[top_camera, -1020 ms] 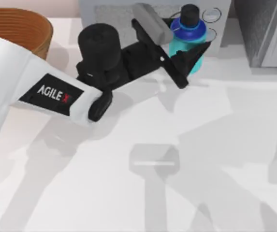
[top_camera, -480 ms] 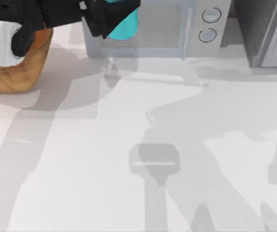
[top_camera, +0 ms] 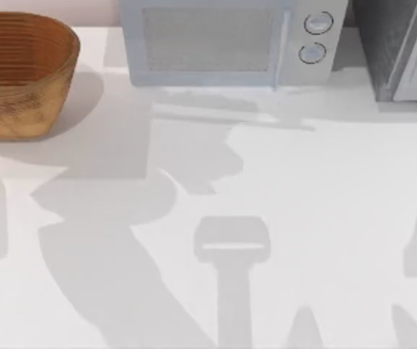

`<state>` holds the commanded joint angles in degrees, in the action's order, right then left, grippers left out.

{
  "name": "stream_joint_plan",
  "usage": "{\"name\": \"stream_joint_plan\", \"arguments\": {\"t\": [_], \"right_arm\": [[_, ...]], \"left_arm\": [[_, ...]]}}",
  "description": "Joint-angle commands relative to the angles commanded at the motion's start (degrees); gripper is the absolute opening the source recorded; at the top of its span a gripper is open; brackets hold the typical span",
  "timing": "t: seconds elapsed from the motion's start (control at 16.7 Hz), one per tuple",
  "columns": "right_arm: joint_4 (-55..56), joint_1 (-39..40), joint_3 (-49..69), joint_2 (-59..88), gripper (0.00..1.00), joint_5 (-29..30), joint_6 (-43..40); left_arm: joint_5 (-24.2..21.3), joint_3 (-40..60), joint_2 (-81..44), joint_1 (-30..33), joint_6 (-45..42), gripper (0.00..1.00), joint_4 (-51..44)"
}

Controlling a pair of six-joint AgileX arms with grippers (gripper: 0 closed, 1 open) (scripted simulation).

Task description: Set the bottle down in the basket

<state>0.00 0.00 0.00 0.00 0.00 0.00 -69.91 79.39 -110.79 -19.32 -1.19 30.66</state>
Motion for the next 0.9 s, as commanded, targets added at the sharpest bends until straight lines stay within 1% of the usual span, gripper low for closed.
{"name": "stream_joint_plan", "arguments": {"t": [0.12,0.24,0.6,0.9], "right_arm": [[0.0,0.0,0.0,0.0,1.00,0.0,0.0],[0.0,0.0,0.0,0.0,1.00,0.0,0.0],[0.0,0.0,0.0,0.0,1.00,0.0,0.0],[0.0,0.0,0.0,0.0,1.00,0.0,0.0]], "left_arm": [[-1.8,-0.5,0.6,-3.9,0.1,0.00,-0.6],[-2.6,-0.7,1.1,-5.6,0.1,0.00,-0.7],[-2.3,-0.5,0.7,-5.3,0.0,0.00,-0.5],[2.8,0.3,-4.4,-0.3,0.3,0.00,3.9]]}}
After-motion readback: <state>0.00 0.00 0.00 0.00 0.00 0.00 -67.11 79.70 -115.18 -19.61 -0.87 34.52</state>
